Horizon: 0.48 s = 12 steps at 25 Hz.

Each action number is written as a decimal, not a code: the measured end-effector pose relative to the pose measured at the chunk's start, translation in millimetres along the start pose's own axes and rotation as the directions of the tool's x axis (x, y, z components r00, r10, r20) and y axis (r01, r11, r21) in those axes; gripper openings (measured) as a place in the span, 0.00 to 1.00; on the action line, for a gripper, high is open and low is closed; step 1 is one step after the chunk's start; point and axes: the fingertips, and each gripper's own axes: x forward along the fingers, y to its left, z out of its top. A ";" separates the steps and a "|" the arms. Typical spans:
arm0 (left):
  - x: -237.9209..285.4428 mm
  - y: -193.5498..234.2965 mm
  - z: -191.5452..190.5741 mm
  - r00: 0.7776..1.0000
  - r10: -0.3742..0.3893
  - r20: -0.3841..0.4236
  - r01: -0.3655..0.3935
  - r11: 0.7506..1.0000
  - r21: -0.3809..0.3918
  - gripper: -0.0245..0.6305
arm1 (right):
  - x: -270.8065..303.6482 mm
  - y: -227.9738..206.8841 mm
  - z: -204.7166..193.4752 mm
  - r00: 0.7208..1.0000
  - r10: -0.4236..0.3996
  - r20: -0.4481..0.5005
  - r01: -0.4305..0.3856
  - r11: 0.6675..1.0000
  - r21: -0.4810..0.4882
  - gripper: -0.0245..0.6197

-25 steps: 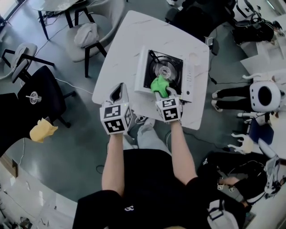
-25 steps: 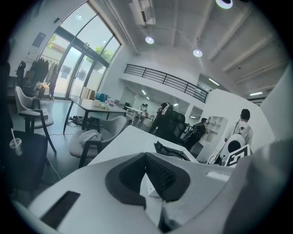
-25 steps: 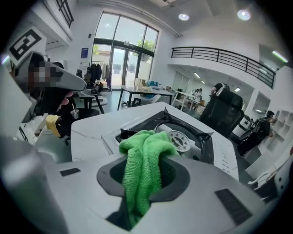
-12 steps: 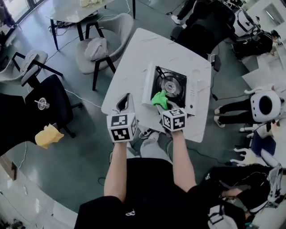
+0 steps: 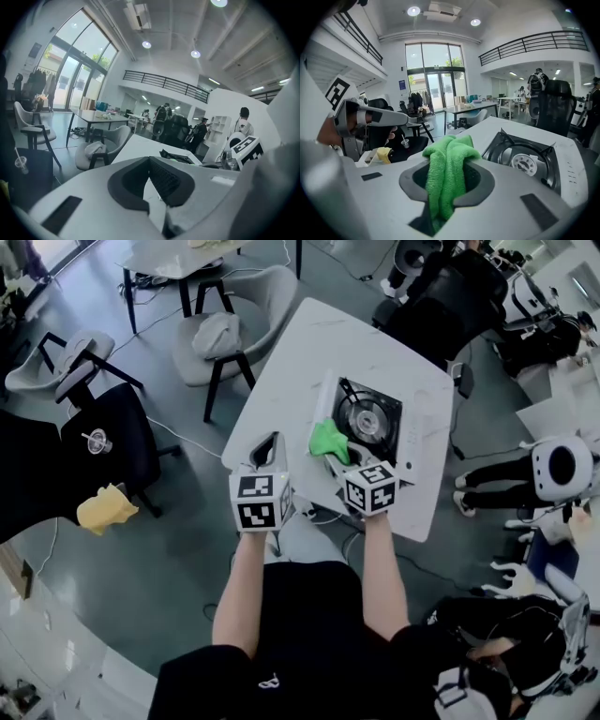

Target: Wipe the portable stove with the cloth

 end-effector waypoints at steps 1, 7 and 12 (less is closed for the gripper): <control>-0.5 1.9 0.2 1.000 0.003 -0.003 -0.003 1.000 0.011 0.03 | 2.2 1.3 3.3 1.000 0.004 0.009 -0.004 1.000 -0.002 0.14; -0.7 7.0 -4.1 1.000 0.017 -0.017 -0.017 1.000 0.005 0.03 | 11.8 5.9 4.6 1.000 -0.012 -0.028 0.010 0.996 -0.083 0.14; 5.6 4.8 0.9 1.000 0.013 -0.007 -0.013 1.000 0.007 0.03 | 19.0 7.3 7.5 0.996 -0.045 -0.083 0.028 0.980 -0.196 0.14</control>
